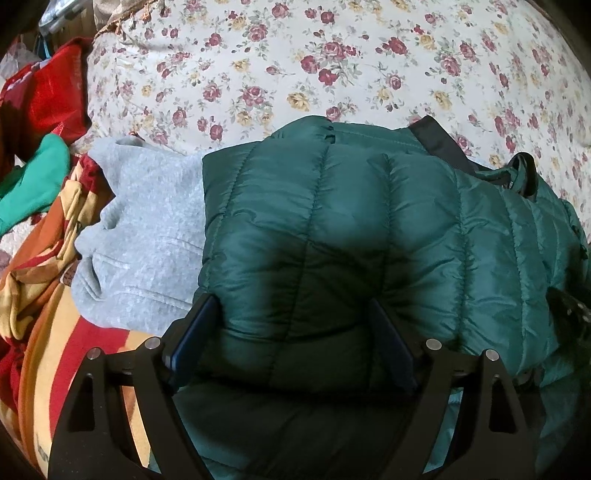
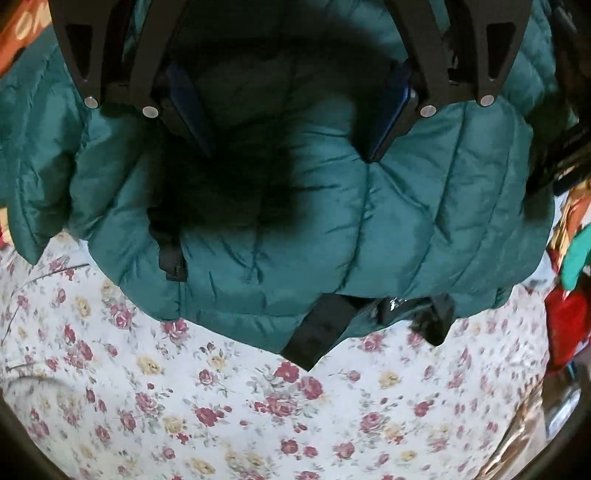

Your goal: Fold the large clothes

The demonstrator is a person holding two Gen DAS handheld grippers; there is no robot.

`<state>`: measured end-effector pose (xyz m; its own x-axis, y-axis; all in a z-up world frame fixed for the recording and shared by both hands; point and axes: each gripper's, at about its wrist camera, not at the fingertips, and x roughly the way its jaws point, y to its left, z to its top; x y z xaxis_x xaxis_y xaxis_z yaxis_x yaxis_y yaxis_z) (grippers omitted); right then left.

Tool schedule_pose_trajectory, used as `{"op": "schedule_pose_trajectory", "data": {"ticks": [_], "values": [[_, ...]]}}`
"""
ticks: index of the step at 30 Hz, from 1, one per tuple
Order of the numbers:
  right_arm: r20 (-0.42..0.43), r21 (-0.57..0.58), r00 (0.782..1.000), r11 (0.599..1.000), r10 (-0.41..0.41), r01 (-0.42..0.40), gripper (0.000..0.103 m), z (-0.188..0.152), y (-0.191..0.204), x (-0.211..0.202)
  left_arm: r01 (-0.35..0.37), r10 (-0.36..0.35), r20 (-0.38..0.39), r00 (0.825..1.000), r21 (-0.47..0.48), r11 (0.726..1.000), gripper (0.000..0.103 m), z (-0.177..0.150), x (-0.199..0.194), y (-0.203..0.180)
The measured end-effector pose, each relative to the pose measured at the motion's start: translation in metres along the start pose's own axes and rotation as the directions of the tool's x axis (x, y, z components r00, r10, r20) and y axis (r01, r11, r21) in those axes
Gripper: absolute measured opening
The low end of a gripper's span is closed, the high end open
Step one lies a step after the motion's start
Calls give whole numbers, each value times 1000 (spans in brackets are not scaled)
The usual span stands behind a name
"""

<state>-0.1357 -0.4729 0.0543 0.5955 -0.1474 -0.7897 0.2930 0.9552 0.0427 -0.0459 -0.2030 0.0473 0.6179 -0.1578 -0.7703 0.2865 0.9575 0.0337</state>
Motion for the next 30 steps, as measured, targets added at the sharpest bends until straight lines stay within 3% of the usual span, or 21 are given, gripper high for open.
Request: {"op": "schedule_pose_trajectory", "data": {"ticks": [7,11,18,30], "values": [[32,-16,999,1000,28,-27,80,-3,4,-43,-1,1,1,1000,1,1000,84,-1,-11,2],[70,-30,997,999,33,-31,80,-17,0,-81,49,-49,9,999,-23,999,84,-3,-40,4],[85,49,996,998,34,-39,80,-42,-21,-120,93,-93,49,994,15,996,84,-17,-95,-13],[147,71,987,996,-61,51,82,-62,-48,-173,194,-199,70,977,71,978,84,-40,-150,-62]]}}
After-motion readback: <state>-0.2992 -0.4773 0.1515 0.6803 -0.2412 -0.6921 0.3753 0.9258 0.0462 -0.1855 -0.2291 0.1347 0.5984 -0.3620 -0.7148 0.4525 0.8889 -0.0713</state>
